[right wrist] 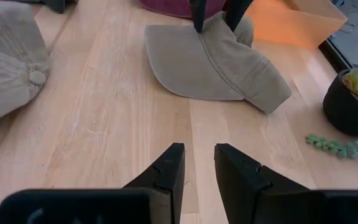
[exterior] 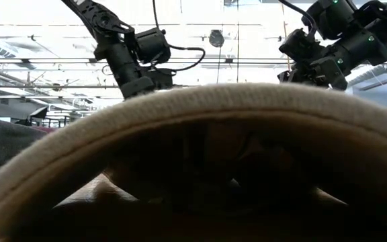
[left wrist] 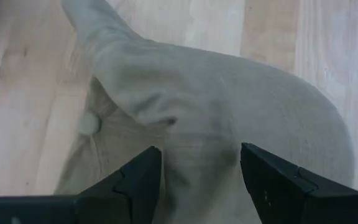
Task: Pick & Place hat
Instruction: Put the top brown cap into the orange bin
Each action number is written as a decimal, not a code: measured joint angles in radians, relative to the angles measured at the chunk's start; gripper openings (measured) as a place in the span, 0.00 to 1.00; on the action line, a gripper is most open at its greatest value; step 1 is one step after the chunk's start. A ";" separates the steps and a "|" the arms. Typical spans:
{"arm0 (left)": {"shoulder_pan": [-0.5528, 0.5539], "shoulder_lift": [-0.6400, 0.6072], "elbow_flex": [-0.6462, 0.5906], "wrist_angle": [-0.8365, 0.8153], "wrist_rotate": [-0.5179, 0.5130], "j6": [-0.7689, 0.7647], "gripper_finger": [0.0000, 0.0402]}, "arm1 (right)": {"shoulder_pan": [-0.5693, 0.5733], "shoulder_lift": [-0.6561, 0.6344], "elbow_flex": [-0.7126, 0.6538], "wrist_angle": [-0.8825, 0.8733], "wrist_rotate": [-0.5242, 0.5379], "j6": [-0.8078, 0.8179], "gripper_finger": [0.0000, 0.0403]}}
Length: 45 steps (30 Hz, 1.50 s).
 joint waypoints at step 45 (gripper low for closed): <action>0.226 -0.369 0.174 -0.616 -0.057 0.375 0.01 | 0.000 0.000 0.000 -0.075 -0.001 0.012 0.19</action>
